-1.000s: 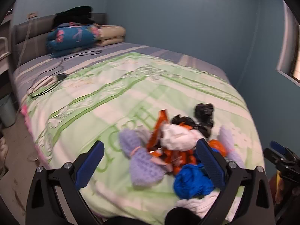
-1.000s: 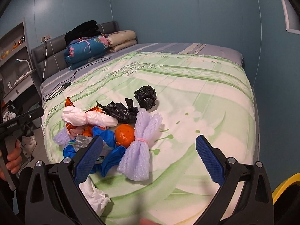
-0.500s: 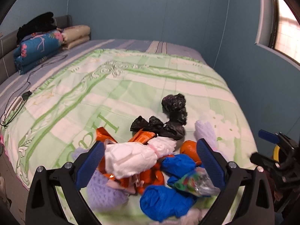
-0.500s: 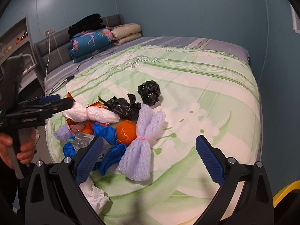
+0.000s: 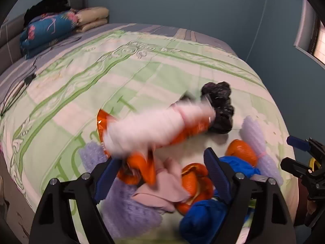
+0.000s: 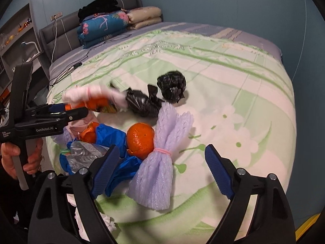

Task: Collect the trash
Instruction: 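Move both tools down toward the trash pile on the bed, then grasp the orange chip bag with the left tool while the right tool grasps the lavender foam net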

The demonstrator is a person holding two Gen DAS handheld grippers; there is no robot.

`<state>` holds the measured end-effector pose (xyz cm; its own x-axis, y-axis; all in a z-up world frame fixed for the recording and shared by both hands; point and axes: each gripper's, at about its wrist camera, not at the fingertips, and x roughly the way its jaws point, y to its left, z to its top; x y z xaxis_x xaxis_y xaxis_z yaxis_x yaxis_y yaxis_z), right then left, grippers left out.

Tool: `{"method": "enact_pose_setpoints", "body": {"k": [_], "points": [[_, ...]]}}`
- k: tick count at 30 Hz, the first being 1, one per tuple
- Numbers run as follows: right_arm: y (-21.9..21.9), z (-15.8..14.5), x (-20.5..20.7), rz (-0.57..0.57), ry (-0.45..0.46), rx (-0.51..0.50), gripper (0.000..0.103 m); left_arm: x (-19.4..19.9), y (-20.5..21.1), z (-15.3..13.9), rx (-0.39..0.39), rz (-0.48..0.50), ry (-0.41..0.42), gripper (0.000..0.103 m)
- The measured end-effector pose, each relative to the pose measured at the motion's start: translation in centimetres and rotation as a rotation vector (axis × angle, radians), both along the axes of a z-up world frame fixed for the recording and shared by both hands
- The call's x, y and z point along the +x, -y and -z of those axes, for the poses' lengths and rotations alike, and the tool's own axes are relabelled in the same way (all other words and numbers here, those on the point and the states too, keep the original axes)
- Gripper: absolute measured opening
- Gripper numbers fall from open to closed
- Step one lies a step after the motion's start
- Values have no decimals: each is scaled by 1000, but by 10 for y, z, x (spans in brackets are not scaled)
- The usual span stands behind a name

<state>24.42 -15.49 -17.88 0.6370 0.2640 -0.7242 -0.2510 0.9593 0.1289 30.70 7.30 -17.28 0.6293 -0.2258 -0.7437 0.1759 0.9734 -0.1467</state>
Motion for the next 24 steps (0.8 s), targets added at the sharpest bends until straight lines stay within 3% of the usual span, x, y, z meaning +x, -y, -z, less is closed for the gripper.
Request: {"method": "enact_pose_setpoints", "body": {"k": [3,7,13,18,24], "points": [[-1,5,4,3,-20,-4,81,4,-12,0,-54,-36,1,78],[-2,3,5,7,-14,-9,81,4,-18,-19,-125,-8,63,79],[-1,3,11,3,-19,-20,81,25,-19,-36,-37,26,93,80],[-5,7,15,-9,-32,-35,81,42,-32,-24,14,22,51,80],[-13,14,23,-21,-43,-53,79,52,-60,12,-73,-39,-30,80]]}}
